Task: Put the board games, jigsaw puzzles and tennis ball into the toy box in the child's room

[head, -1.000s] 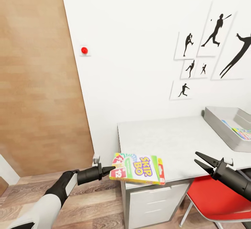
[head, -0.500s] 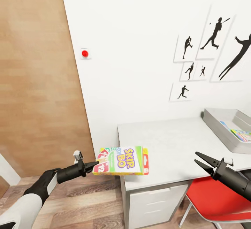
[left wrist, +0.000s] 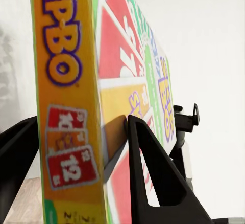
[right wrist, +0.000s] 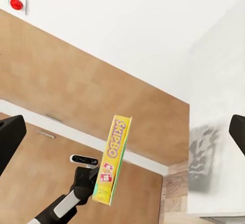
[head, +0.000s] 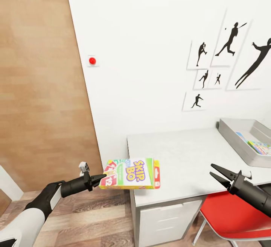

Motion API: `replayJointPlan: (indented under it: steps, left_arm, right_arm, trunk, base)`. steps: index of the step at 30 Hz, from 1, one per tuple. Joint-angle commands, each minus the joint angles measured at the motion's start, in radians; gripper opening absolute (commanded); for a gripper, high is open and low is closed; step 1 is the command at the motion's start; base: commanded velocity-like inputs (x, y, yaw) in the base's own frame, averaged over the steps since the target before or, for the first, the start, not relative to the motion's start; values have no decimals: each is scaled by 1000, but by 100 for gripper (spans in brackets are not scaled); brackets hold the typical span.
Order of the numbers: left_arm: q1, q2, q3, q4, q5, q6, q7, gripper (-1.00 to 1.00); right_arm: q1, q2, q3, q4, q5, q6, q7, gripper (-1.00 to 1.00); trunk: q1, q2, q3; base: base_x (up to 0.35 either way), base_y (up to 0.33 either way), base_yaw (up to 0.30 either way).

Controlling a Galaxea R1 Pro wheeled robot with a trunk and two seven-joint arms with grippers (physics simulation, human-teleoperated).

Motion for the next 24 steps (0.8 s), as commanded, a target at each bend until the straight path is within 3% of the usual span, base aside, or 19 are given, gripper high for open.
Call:
replayJointPlan:
  steps: [1,14,24]
  left_arm:
    - [-1,1,-4,0,-1,11,-4,-100]
    - [-2,2,-13,0,-1,13,-12,-100]
    - [1,-56,-27,3,-15,36,11,-100]
  right_arm:
    - [-1,1,-1,0,6,5,6,100]
    - [-1,8,-2,5,8,5,3,100]
    - [-2,64,-16,44,13,5,5,100]
  trunk:
    - [-4,6,2]
    - [-54,97,43]
    - [-54,97,43]
  base:
    - [0,0,0]
    - [0,0,0]
    - [0,0,0]
